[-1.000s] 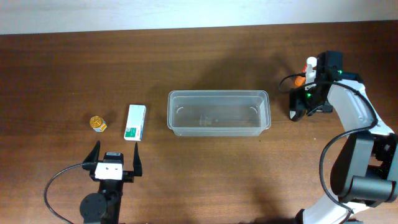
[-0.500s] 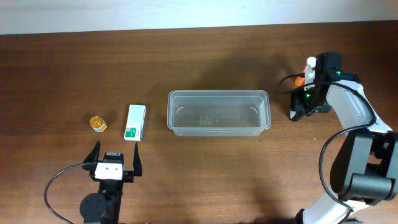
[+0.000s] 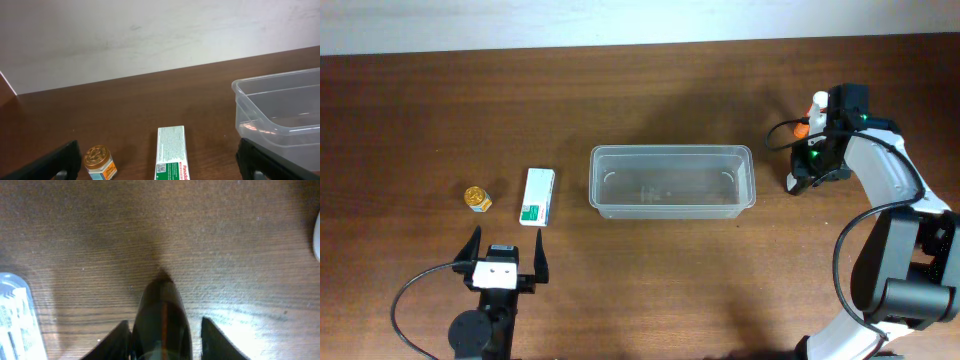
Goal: Pack container
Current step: 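Close the right gripper on the dark bottle and lift it, then carry the dark bottle left and lower it into the container's right end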
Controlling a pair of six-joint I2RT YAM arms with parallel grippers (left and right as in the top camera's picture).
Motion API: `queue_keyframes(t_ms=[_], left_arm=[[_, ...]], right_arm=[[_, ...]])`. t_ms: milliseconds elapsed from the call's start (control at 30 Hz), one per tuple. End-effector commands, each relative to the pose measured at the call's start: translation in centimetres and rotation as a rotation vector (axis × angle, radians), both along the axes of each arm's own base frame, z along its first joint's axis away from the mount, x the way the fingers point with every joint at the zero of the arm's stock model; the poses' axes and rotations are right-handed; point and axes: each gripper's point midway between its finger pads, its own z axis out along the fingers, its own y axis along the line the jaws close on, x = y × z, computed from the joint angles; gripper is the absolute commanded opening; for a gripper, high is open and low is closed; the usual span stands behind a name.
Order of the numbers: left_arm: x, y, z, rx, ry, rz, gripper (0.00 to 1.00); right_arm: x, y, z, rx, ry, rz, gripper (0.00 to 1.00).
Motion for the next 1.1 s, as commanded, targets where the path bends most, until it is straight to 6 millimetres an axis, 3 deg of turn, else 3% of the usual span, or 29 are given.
queue_keyframes(t_ms=[0,400,867,1067], left_arm=[[0.0,0.0,-0.2,0.016,0.002,-0.006,0.99],[0.0,0.0,-0.2,0.016,0.002,-0.006,0.99],[0.0,0.0,-0.2,0.016,0.002,-0.006,0.99],[0.0,0.0,-0.2,0.015,0.002,-0.006,0.99]], right_arm=[[-0.4,0.4,-0.5,0.010,0.019,0.002,0.35],[-0.5,0.5,-0.1,0.017,0.028,0.000,0.33],[1.2,2.2,6.5,0.123,-0.024,0.027,0.16],[1.8,3.2,9.4,0.180,-0.057,0.045,0.17]])
